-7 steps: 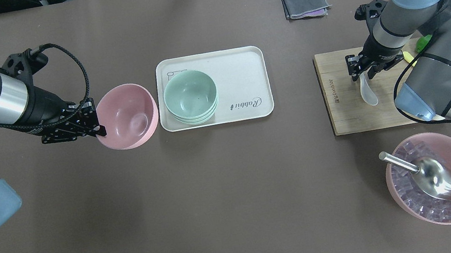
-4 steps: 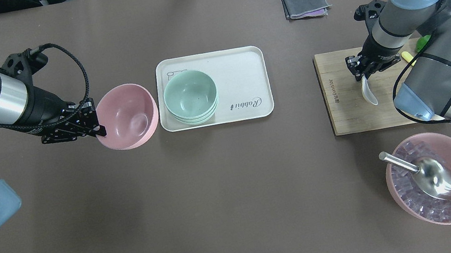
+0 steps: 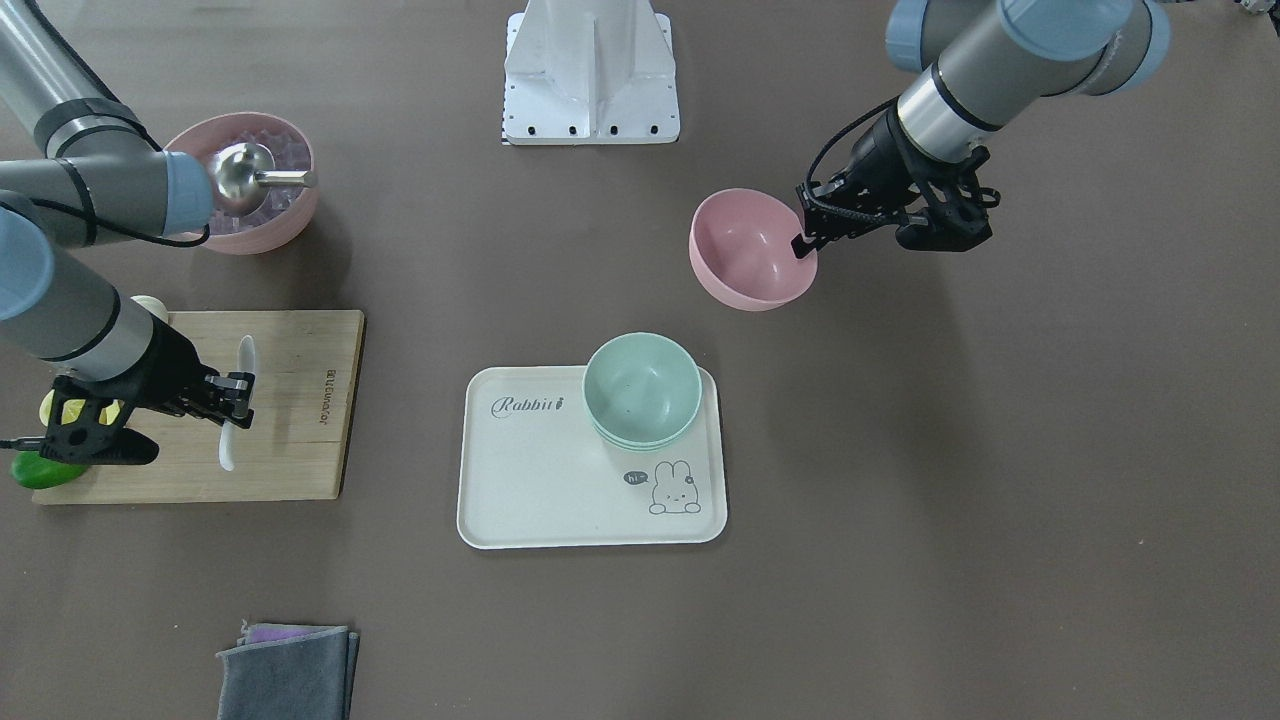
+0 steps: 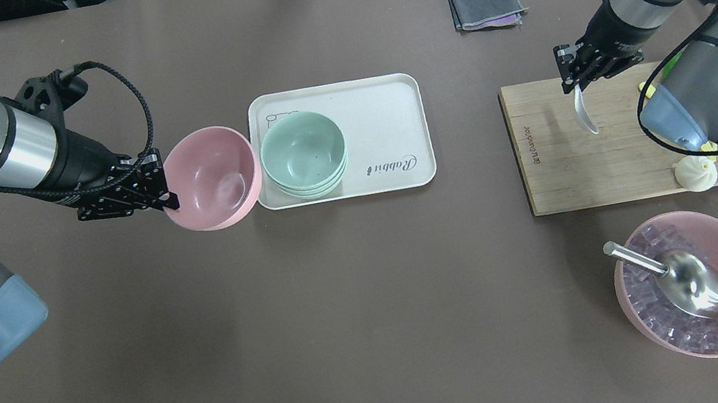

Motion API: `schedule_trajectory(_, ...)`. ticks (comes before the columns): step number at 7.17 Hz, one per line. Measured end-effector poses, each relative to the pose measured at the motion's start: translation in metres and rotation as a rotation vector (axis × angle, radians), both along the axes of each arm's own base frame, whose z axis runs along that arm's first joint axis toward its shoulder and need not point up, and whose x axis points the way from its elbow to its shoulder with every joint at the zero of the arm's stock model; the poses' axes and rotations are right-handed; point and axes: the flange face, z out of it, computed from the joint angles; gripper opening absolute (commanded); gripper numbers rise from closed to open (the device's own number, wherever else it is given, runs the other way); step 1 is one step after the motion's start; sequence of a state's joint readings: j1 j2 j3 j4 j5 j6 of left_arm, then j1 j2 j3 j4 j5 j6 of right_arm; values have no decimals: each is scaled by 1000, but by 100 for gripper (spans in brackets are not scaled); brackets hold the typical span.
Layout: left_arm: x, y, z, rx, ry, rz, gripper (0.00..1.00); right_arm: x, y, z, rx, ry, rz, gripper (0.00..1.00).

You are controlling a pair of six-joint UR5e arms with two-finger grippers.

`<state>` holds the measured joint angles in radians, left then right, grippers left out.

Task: Stack pink bowl on green and place spoon
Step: 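Lower the pink bowl onto the green bowls while the right gripper lifts the spoon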

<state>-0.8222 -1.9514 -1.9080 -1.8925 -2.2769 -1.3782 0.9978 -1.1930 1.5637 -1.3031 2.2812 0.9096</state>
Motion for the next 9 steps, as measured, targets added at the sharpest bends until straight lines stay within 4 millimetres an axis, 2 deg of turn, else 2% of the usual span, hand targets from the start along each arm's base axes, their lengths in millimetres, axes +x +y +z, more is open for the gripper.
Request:
schedule_trajectory(2,28,-31,-13,27,4,-16,0,20,-6,-31,27,-56,11,0)
schedule_trajectory(4,50,-56,-15,74,35,-38,0,24,-5,-50,43,-79,23,0)
schedule_trajectory(7,70,-69,-15,104,51,-51,0,23,-8,-68,57,-95,32,0)
schedule_trajectory(9,92,-66,-14,111,38,-51,0,21,-11,-78,65,-102,37,0)
